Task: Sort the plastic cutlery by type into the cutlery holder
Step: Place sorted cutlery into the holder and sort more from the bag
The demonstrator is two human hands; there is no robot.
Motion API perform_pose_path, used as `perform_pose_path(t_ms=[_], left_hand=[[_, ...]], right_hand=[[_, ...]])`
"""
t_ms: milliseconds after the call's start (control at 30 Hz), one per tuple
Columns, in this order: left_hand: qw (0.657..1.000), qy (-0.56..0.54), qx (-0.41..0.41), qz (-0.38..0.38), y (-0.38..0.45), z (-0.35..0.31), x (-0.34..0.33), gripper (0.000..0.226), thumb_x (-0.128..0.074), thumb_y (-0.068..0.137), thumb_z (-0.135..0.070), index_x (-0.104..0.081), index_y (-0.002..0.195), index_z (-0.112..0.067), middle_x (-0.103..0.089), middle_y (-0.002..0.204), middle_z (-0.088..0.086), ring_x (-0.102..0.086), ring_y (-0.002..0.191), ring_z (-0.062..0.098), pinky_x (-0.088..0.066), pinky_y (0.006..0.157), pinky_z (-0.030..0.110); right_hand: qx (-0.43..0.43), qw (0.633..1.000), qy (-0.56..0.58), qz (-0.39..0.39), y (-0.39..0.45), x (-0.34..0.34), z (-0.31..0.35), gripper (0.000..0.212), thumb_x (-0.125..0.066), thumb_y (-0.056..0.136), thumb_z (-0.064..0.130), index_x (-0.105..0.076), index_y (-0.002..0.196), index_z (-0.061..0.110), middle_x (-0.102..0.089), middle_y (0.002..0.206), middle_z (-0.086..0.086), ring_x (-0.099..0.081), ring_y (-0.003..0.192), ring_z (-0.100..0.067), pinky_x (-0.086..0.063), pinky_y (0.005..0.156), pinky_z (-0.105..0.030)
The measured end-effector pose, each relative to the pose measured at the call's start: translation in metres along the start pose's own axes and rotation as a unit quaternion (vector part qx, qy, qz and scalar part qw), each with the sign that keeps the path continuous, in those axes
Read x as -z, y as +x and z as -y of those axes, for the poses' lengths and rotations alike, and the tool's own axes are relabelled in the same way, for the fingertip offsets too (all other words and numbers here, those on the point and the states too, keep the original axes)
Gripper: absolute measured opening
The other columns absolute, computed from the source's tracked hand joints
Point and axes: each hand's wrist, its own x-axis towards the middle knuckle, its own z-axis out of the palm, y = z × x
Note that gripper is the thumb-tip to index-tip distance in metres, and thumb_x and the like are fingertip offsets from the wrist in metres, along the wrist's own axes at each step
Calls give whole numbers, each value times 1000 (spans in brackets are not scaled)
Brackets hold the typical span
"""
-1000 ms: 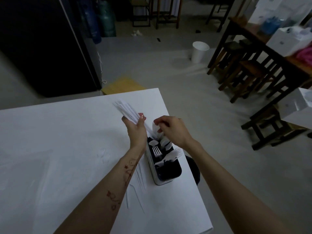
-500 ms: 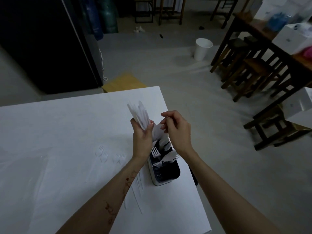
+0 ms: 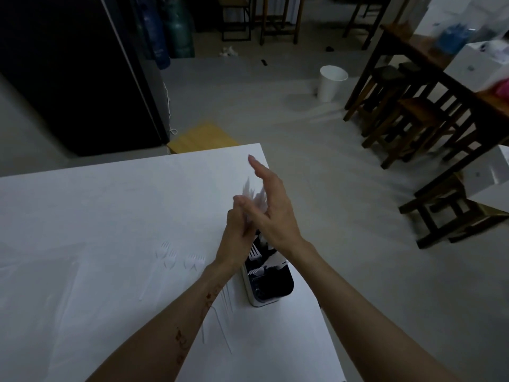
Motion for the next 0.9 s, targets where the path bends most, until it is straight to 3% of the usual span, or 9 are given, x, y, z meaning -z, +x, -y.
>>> perform_pose_path(t_ms=[100, 200, 300, 367, 500, 567, 633, 767, 900], left_hand=[[997, 76, -10, -3, 0, 8, -5, 18, -41, 96, -31, -38, 114, -33, -48, 112, -3, -50, 107, 16, -50, 82, 29], [993, 115, 7, -9, 1, 4, -4, 21, -46, 93, -12, -35, 100, -28, -35, 100, -4, -40, 102, 20, -41, 68, 17], [995, 96, 40, -10, -5, 5, 3, 34, -55, 89, -12, -42, 120, -17, -33, 119, -4, -31, 113, 11, -42, 75, 9], [997, 64, 37, 8, -13, 9, 8, 49, -59, 90, -18, -37, 133, -20, -33, 128, -8, -33, 119, 4, -39, 83, 1], [998, -14, 46, 34, -30, 11, 14, 49, -52, 96, -24, -29, 139, -33, -39, 132, -27, -37, 122, -18, -31, 89, -4], [998, -22, 51, 42, -34, 12, 15, 49, -46, 98, -29, -24, 140, -39, -34, 133, -35, -32, 121, -26, -29, 90, -5], [997, -22, 50, 54, -35, 13, 17, 46, -41, 100, -33, -22, 140, -42, -31, 136, -38, -29, 124, -26, -26, 94, -5], [996, -16, 45, 80, -39, 21, 24, 49, -33, 103, -27, -17, 148, -39, -20, 152, -29, -18, 138, -14, -18, 112, 8], [994, 5, 65, 82, -51, 32, 33, 51, -32, 104, -26, -14, 151, -31, -15, 155, -23, -16, 140, -10, -13, 112, 9]], right_hand=[[49, 996, -68, -4, 5, -7, -2, 35, -53, 99, 26, -53, 133, 16, -55, 135, 0, -51, 124, -13, -46, 103, -33], [29, 994, -106, 7, 4, -10, -13, 23, -48, 101, 19, -59, 119, 9, -63, 116, -4, -59, 106, -17, -50, 88, -34], [8, 991, -124, 49, -2, -12, -25, 23, -47, 102, 21, -58, 116, 9, -64, 115, -2, -58, 105, -16, -49, 89, -32], [30, 982, -168, 74, -8, -15, -35, 25, -45, 102, 24, -59, 118, 10, -64, 120, -2, -56, 112, -16, -47, 98, -33], [127, 938, -314, 77, -13, -25, -51, 38, -36, 102, 28, -67, 111, 7, -68, 121, -9, -62, 114, -22, -34, 114, -40], [139, 915, -370, 76, -12, -26, -51, 44, -33, 103, 32, -64, 123, 8, -62, 132, -9, -54, 128, -22, -27, 118, -42], [126, 907, -397, 61, -13, -24, -49, 50, -29, 104, 35, -54, 137, 7, -53, 143, -9, -43, 139, -21, -22, 119, -44], [100, 894, -429, 85, -19, -22, -52, 53, -26, 105, 36, -48, 141, 5, -54, 143, -8, -42, 139, -24, -20, 119, -42], [61, 889, -446, 80, -21, -27, -45, 61, -17, 104, 45, -35, 149, 8, -41, 153, -8, -28, 147, -23, -7, 121, -45]])
